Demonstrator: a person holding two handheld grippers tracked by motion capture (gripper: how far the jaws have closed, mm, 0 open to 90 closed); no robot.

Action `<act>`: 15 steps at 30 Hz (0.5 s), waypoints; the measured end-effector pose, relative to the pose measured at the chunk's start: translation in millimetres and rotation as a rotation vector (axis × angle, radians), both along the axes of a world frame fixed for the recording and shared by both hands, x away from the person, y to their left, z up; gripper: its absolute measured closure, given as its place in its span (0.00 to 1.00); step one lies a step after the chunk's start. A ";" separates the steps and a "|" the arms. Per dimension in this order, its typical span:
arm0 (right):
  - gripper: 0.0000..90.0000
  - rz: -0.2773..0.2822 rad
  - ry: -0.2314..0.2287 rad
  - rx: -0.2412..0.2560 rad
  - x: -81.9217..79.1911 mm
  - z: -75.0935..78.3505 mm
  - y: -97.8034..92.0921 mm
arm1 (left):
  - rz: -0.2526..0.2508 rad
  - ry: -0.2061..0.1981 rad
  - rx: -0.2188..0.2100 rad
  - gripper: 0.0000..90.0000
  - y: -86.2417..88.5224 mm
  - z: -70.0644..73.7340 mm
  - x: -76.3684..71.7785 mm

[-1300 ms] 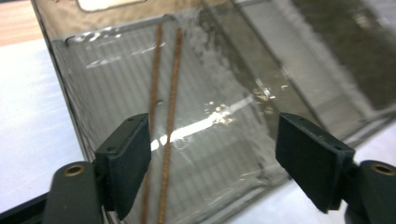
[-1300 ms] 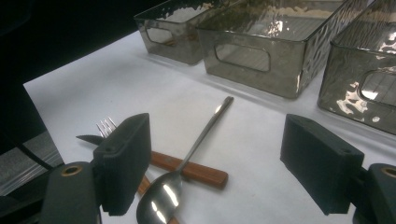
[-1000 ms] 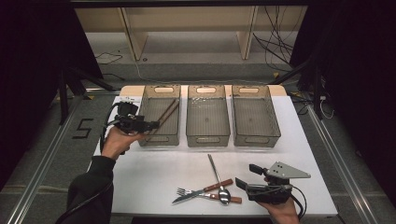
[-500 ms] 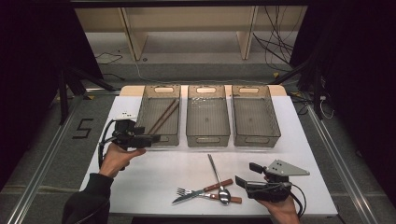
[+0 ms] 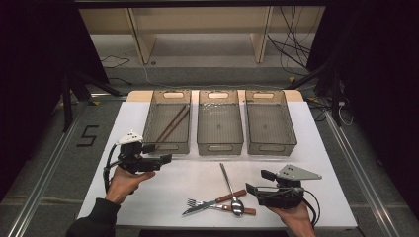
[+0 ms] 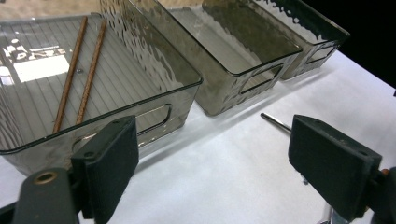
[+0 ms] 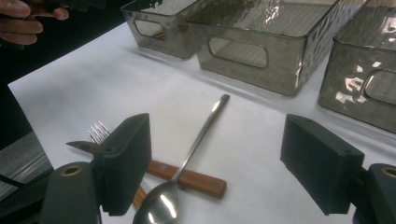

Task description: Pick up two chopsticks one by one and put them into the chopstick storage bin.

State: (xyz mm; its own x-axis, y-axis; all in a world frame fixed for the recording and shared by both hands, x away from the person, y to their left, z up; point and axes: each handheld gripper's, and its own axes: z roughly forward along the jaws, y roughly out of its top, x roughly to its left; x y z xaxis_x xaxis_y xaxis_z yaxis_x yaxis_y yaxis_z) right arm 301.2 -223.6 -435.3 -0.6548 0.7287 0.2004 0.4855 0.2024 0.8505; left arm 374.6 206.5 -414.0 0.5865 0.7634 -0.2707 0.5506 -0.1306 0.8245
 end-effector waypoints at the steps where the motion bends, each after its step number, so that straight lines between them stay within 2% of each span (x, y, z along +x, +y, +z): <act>1: 0.28 0.002 0.003 -0.001 0.5 0.4 1.2 | 0.000 -0.003 -0.003 0.18 0.9 -1.0 -1.7; 3: 0.28 0.003 0.008 -0.006 1.5 0.7 3.9 | 0.006 -0.015 -0.004 0.18 1.9 -3.6 -5.1; 7: 0.28 0.002 0.027 -0.021 4.6 0.0 9.1 | 0.002 -0.017 0.009 0.18 2.7 -9.2 -12.3; 11: 0.28 0.010 0.043 -0.043 6.5 -0.4 14.6 | -0.006 -0.020 0.002 0.18 0.5 -15.7 -19.7; 15: 0.28 0.010 0.067 -0.052 8.9 -1.5 18.6 | -0.021 -0.031 0.033 0.18 -4.6 -22.2 -25.8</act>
State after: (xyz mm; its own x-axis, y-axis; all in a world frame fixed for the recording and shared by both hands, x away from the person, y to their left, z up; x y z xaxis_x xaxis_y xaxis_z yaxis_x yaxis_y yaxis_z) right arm 310.1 -205.0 -436.8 -0.6488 0.7326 0.2058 0.5383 0.2507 0.8046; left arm 348.8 201.9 -436.2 0.6101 0.7592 -0.2269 0.5216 -0.1692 0.8363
